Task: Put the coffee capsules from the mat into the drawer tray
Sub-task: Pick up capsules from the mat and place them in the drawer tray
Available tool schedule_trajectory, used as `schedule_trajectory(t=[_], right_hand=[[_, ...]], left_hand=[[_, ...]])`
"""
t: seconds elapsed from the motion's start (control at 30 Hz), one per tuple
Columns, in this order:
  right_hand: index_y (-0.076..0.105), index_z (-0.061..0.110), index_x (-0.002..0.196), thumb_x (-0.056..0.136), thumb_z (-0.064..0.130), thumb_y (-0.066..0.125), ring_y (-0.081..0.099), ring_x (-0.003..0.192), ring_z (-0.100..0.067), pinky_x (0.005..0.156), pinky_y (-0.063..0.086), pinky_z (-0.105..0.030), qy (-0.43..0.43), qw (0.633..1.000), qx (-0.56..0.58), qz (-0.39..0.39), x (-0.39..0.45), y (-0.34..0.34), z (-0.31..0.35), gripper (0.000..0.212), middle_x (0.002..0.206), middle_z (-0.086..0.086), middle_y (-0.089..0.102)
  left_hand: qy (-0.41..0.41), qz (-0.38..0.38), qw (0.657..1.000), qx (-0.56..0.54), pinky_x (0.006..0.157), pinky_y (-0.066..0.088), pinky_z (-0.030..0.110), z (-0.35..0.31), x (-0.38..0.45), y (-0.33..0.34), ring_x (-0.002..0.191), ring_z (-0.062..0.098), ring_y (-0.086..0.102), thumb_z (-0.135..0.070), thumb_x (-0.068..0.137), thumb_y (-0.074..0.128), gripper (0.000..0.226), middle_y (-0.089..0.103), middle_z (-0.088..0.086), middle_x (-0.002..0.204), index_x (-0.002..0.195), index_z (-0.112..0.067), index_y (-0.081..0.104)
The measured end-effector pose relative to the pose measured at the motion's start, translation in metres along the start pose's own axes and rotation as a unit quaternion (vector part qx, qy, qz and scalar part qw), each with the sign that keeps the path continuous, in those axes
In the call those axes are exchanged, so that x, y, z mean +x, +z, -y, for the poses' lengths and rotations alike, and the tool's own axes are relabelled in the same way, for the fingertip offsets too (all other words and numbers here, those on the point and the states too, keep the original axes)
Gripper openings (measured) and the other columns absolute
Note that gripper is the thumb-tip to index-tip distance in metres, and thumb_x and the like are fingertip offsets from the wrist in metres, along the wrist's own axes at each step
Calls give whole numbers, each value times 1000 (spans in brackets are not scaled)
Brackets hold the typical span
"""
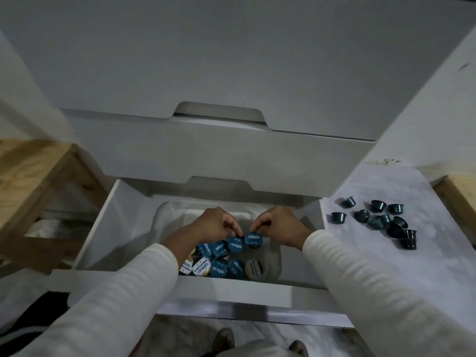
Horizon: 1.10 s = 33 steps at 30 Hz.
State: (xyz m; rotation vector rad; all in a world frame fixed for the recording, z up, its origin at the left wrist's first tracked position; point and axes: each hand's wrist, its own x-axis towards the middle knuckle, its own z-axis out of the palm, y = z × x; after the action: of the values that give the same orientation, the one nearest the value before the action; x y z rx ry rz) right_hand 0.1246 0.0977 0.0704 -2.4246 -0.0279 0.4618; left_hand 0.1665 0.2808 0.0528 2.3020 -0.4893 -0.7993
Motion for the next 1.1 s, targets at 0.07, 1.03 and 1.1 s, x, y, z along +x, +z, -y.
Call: schedule_trajectory(t=[0.07, 1.03, 1.1], right_hand=[[76, 11, 86, 79, 1, 65, 60, 80, -9, 72, 41, -13, -8, 1000, -26, 1, 2, 5, 0, 16, 92, -6, 73], [46, 11, 132, 94, 19, 45, 45, 125, -25, 103, 36, -31, -70, 981, -160, -88, -11, 25, 10, 39, 137, -9, 48], [35, 10, 139, 95, 20, 43, 35, 134, -25, 108, 31, -31, -75, 974, -178, -119, -17, 25, 11, 46, 145, -10, 39]], left_hand=[[-2, 7, 1000, 3, 80, 48, 16, 2, 3, 1, 90, 5, 63, -8, 82, 66, 17, 71, -7, 91, 88, -22, 75], [-7, -134, 980, 145, 104, 31, 27, -22, -8, 21, 130, 22, 38, -25, 98, 39, 41, 44, 9, 141, 137, -11, 40], [3, -189, 970, 153, 106, 32, 29, -30, -16, 26, 133, 21, 36, -25, 98, 38, 45, 40, 11, 144, 140, -9, 34]])
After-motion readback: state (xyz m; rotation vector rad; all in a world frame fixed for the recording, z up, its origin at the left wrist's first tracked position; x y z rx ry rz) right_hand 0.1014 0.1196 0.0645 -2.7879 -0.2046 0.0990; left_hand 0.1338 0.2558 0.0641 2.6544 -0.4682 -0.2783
